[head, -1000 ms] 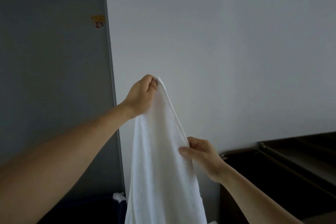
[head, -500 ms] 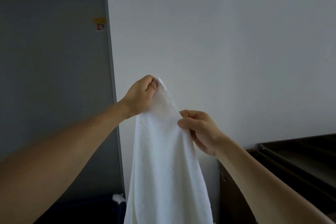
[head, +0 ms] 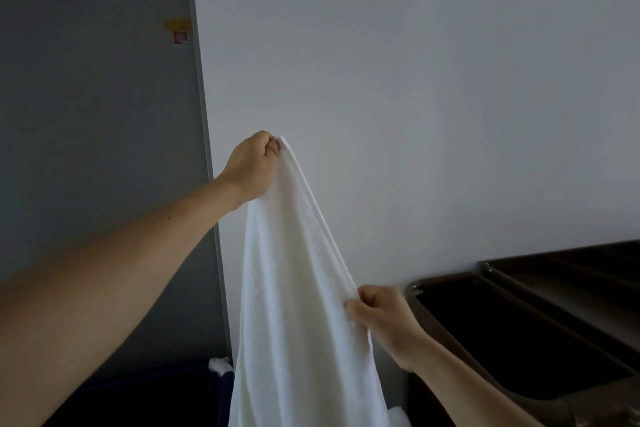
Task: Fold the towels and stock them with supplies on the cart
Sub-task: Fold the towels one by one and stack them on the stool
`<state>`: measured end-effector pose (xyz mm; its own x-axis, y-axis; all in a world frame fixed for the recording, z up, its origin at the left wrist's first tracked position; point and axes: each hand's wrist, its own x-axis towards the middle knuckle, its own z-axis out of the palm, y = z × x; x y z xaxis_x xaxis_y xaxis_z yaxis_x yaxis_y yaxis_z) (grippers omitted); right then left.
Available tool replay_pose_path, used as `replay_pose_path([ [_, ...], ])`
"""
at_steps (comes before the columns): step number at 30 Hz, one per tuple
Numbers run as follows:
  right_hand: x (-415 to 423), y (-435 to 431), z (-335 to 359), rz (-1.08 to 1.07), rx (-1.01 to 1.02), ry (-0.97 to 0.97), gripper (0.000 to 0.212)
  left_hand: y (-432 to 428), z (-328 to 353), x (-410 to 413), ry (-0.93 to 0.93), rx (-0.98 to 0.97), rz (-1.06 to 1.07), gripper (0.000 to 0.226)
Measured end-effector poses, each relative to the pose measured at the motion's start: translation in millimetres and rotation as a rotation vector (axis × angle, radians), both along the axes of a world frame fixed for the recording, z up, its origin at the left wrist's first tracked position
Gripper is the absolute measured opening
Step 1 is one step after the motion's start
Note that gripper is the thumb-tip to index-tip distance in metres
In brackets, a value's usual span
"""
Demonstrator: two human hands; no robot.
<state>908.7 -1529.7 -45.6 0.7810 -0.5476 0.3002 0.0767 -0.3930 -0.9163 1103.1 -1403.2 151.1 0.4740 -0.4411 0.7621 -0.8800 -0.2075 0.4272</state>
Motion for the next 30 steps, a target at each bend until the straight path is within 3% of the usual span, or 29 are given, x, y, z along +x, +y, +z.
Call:
replay_pose_path([
  [3, -10, -19, -35, -0.055, -0.054, 0.061, 0.046, 0, 1, 12, 0.033, -0.019, 0.102, 0.027],
  [7, -26, -47, -67, -0.096, -0.056, 0.167, 0.036, 3, -5, 31, 0.112, -0.038, 0.169, 0.030],
  [11, -32, -64, -74, -0.174, -0.078, 0.142, 0.038, 2, -20, 40, 0.145, -0.004, 0.200, 0.029],
  [16, -35, -71, -79, -0.266, -0.253, 0.130, 0.033, 10, -38, 56, 0.165, 0.048, 0.276, 0.037],
  [22, -45, -75, -67, -0.250, -0.366, 0.080, 0.006, 25, -64, 80, 0.191, 0.050, 0.360, 0.039],
  [24, -46, -79, -61, -0.254, -0.348, 0.104, 0.022, 29, -70, 84, 0.202, 0.043, 0.373, 0.039],
  [26, -45, -80, -51, -0.290, -0.388, 0.147, 0.006, 30, -74, 83, 0.206, 0.044, 0.379, 0.031],
  [28, -39, -78, -37, -0.315, -0.421, 0.141, 0.017, 29, -81, 72, 0.272, 0.032, 0.349, 0.013],
  [30, -29, -68, -19, -0.285, -0.463, 0.122, 0.019, 24, -92, 52, 0.282, 0.067, 0.264, 0.027],
])
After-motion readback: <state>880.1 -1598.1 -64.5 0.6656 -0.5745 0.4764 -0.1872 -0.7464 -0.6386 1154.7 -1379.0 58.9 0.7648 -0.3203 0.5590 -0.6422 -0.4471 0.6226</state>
